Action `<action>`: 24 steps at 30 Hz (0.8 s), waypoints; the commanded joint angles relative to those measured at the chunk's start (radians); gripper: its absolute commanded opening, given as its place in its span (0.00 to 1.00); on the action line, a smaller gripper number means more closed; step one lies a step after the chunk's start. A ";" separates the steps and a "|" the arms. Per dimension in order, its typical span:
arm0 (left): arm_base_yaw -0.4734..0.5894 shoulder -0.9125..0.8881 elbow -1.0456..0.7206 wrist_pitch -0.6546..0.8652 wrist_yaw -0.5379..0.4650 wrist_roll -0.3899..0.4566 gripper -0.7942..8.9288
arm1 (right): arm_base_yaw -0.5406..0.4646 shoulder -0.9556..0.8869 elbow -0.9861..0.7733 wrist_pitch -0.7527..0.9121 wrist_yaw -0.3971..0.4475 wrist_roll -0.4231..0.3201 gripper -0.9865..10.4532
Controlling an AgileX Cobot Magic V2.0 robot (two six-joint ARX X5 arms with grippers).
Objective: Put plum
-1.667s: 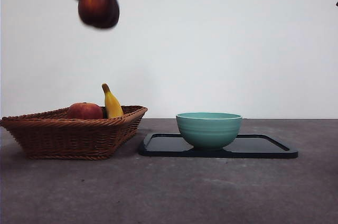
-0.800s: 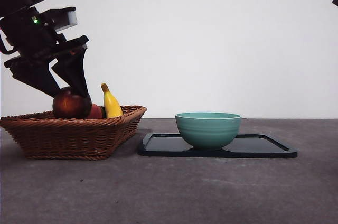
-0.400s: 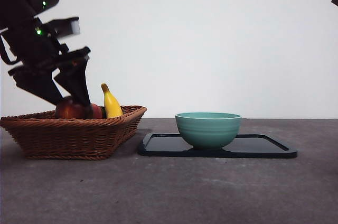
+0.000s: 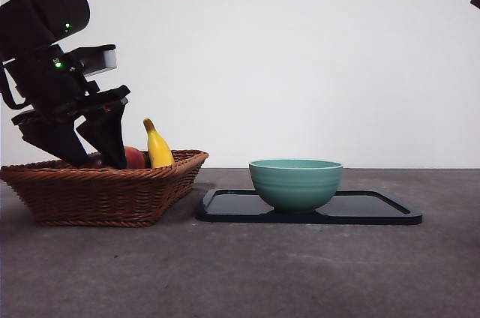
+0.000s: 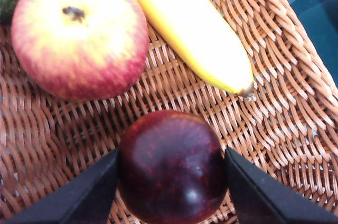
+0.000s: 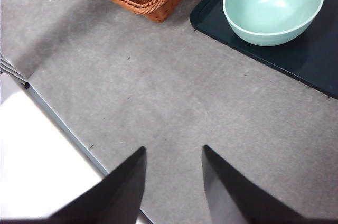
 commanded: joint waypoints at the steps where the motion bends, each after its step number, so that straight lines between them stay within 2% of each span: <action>1: -0.002 0.018 0.008 -0.024 0.001 0.008 0.45 | 0.005 0.004 0.009 0.010 0.001 -0.008 0.23; 4: -0.002 0.017 0.008 -0.039 0.001 0.008 0.54 | 0.005 0.004 0.009 0.012 0.001 -0.008 0.23; 13: -0.002 -0.015 0.035 -0.059 0.002 -0.043 0.54 | 0.005 0.004 0.009 0.013 0.001 -0.005 0.23; 21: -0.003 -0.132 0.100 -0.153 0.003 -0.048 0.53 | 0.005 0.004 0.009 0.014 0.001 -0.004 0.23; 24: -0.004 -0.200 0.102 -0.182 0.059 -0.050 0.53 | 0.005 0.004 0.009 0.014 0.002 -0.004 0.23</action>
